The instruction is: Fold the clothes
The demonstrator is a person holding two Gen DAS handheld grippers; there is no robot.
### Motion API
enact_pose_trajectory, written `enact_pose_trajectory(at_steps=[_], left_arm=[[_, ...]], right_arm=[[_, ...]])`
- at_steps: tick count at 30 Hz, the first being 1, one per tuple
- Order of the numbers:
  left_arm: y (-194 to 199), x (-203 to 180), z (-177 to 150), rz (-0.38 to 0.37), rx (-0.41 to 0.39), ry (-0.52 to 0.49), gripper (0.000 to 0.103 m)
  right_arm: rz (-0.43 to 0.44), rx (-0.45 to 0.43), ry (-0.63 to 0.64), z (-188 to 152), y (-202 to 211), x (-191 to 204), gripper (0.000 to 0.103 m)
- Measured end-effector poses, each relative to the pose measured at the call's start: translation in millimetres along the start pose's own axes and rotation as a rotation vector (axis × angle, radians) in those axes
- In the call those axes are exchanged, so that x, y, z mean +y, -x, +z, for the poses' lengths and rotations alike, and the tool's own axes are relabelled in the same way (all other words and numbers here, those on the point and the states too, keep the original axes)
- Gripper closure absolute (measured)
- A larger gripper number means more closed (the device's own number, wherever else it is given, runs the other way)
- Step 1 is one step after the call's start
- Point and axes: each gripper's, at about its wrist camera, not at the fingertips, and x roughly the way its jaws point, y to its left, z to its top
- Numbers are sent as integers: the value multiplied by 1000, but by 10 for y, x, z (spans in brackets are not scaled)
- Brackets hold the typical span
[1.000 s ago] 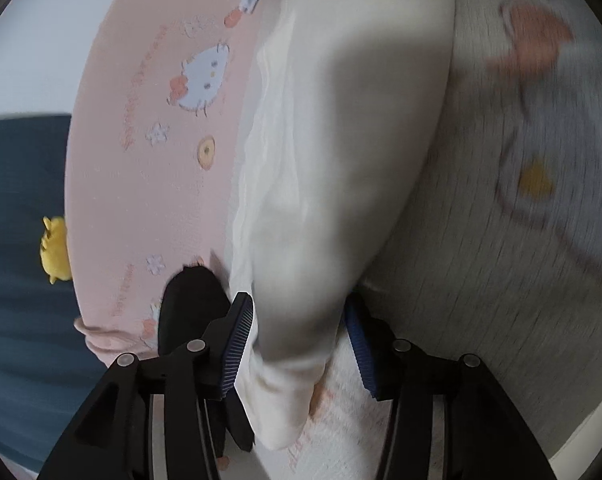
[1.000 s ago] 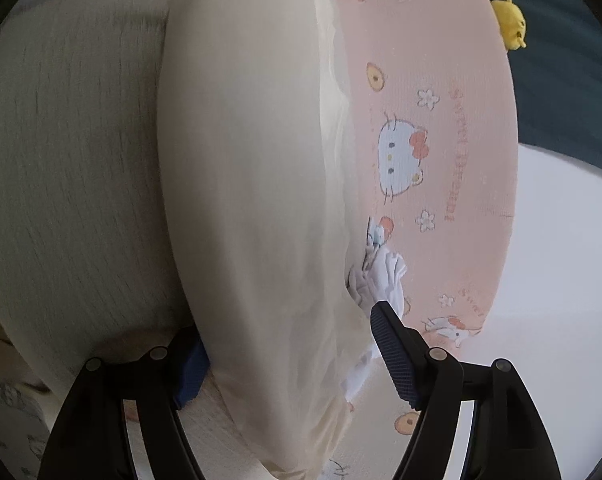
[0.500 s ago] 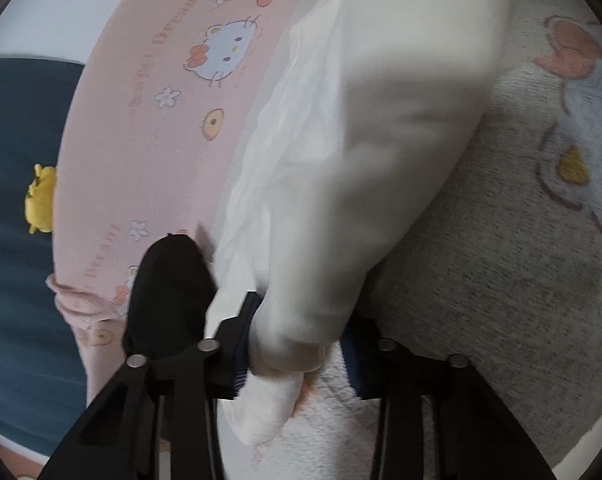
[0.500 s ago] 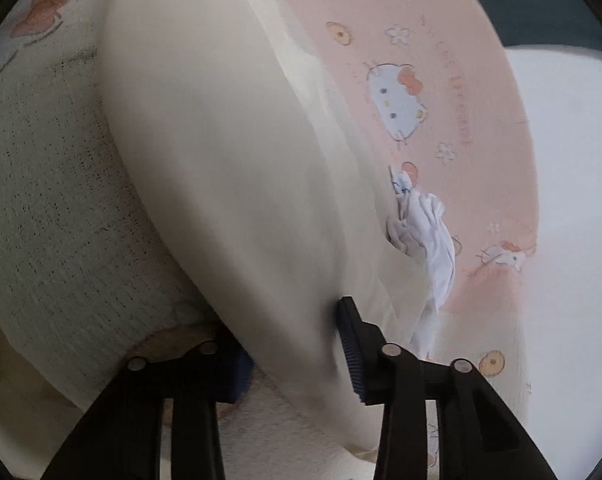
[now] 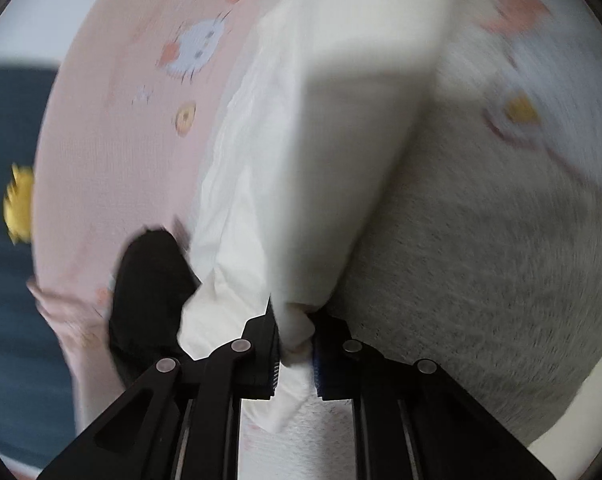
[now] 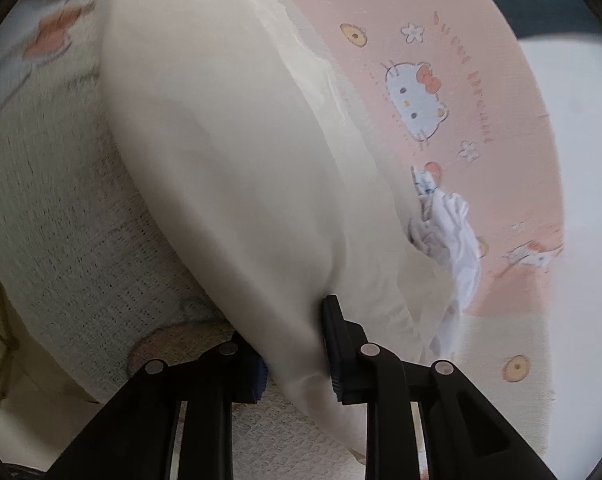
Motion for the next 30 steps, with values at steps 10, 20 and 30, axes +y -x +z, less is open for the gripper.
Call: enact_pose_trajectory(at_steps=[10, 20, 30], left_arm=[[-246, 822, 126, -400, 152, 326, 91], [-412, 1478, 76, -513, 135, 531, 91], [-745, 1988, 331, -461, 123, 653, 91]], right_arm=[[308, 104, -115, 129, -76, -490, 80], [424, 120, -307, 222, -77, -1018, 80], [313, 160, -410, 632, -427, -1475, 74]])
